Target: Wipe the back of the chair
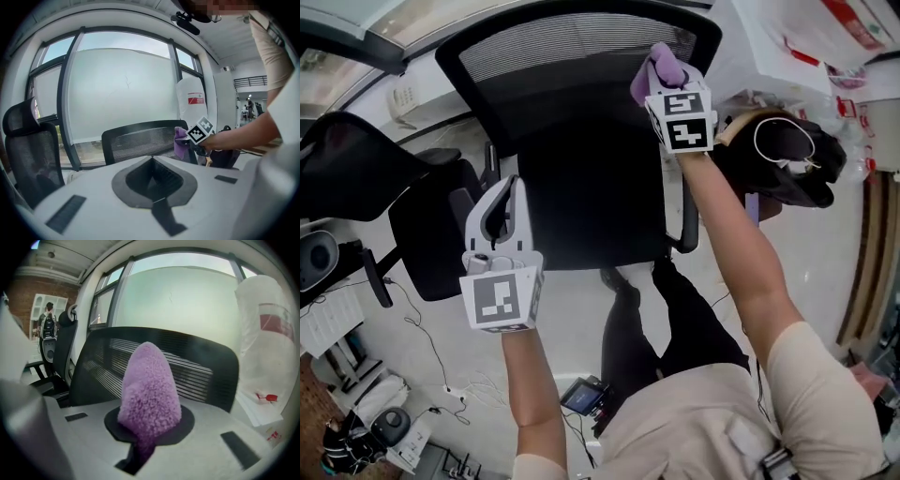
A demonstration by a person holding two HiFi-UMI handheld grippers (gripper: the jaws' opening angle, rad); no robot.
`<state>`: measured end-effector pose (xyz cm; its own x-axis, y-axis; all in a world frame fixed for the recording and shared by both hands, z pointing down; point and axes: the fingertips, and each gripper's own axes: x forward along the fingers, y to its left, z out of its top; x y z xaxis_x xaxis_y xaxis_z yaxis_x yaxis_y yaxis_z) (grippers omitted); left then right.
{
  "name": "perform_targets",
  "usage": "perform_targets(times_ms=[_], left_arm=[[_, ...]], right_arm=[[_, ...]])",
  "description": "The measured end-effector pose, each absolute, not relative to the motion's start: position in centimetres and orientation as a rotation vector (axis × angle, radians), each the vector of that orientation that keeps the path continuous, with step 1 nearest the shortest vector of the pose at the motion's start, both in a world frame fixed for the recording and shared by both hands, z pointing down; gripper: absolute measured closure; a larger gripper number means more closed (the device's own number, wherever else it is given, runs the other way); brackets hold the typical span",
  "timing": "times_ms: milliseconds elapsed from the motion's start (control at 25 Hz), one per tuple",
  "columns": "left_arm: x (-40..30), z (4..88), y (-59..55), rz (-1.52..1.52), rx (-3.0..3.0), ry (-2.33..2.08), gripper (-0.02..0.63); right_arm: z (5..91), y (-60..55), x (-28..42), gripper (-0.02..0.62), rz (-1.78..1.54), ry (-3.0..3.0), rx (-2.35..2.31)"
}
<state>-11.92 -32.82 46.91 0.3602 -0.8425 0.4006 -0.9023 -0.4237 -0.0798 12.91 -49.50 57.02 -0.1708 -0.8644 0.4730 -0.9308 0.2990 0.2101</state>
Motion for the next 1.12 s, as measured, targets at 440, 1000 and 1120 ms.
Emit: perform_targets(times_ms=[440, 1000, 1120], left_arm=[[-24.8, 48.3, -27.0, 0.524, 2.306, -1.794, 0.6], [-23.3, 48.3, -27.8, 0.557, 2.315, -1.756, 0.6], [-19.9, 47.9, -29.5, 0.56, 2.369, -1.701, 0.6]], right_arm=[[59.0, -53.5, -14.6, 0.572, 0.087, -2.294, 1.16], [61.9, -51.8, -8.5, 0.572, 0.141, -2.211, 1.215], [61.7, -50.5, 1.6, 0.572, 0.217, -2.146, 1.407]])
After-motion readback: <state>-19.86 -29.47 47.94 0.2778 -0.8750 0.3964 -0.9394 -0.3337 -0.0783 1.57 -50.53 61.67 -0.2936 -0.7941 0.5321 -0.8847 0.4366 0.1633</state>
